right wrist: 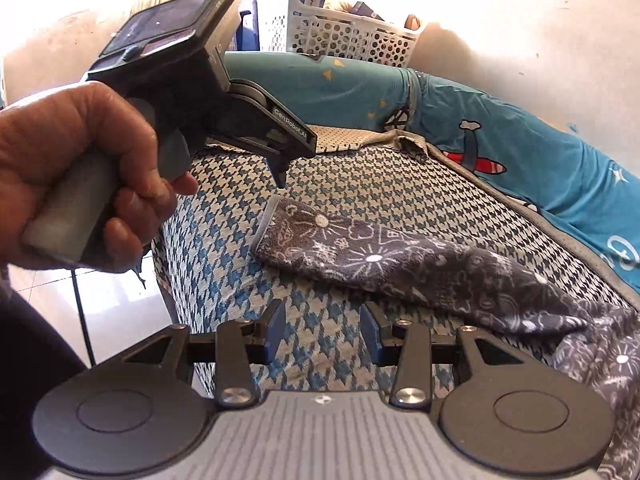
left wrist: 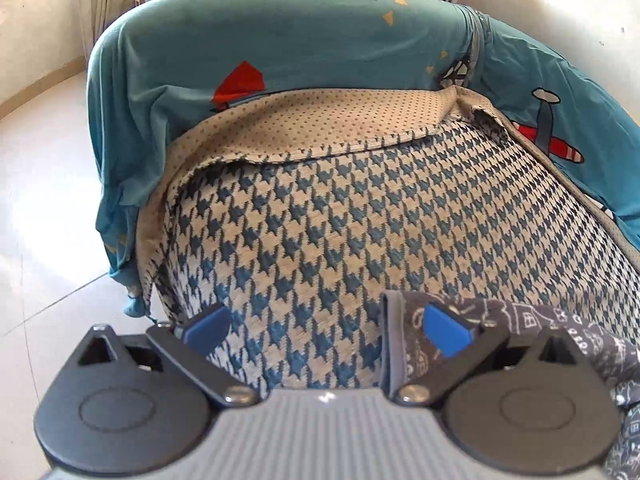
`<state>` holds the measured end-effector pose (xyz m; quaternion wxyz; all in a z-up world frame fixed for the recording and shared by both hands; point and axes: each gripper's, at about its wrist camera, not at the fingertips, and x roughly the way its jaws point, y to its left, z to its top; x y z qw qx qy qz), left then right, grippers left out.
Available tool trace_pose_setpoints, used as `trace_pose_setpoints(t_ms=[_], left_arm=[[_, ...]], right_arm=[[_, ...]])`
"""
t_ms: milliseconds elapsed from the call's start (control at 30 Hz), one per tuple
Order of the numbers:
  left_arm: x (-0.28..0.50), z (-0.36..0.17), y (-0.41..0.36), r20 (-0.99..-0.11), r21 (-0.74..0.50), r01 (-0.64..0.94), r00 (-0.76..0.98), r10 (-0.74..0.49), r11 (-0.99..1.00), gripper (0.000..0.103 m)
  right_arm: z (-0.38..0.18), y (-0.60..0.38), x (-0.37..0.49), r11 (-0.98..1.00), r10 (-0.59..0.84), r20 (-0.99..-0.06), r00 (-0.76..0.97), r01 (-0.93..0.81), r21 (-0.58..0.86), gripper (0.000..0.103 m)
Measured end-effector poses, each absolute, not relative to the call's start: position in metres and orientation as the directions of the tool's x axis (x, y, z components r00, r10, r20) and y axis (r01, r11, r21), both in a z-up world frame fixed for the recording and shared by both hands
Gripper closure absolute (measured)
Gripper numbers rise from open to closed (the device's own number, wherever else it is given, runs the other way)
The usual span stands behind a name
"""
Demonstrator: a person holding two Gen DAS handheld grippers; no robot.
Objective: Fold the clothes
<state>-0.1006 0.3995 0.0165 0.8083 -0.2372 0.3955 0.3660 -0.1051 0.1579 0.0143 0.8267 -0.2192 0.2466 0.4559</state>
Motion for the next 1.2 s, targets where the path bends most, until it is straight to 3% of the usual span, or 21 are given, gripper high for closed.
trace_pose_setpoints(t_ms=[733, 800, 867, 967, 1067, 1200], left_arm=[[-0.126, 0.042, 0.424, -0.758, -0.177, -0.838, 0.45, 0.471, 0.516, 0.0], [-0.126, 0.042, 0.424, -0.755, -0.182, -0.836, 0.456, 0.472, 0.517, 0.0], [-0.127, 0.044, 0.423, -0.751, -0.184, -0.836, 0.459, 0.475, 0.516, 0.0], [-0.13, 0.046, 0.424, -0.744, -0.187, -0.843, 0.457, 0.488, 0.503, 0.0], [-0.136, 0.051, 0.427, -0.728, -0.182, -0.865, 0.438, 0.527, 0.468, 0.0], [-0.147, 0.06, 0.431, -0.69, -0.153, -0.906, 0.383, 0.614, 0.395, 0.0]], right_arm=[[-0.033, 0.265, -0.076, 0.327, 0.661, -0.65, 0.376, -0.923, -0.201, 0.06], [-0.036, 0.269, -0.074, 0.321, 0.667, -0.657, 0.351, -0.931, -0.172, 0.068], [-0.038, 0.275, -0.073, 0.333, 0.671, -0.664, 0.33, -0.934, -0.129, 0.085], [-0.035, 0.28, -0.063, 0.381, 0.692, -0.655, 0.303, -0.924, -0.025, 0.095], [-0.017, 0.283, -0.048, 0.412, 0.755, -0.592, 0.284, -0.907, 0.09, 0.096], [0.006, 0.292, -0.05, 0.366, 0.816, -0.514, 0.263, -0.924, 0.107, 0.09]])
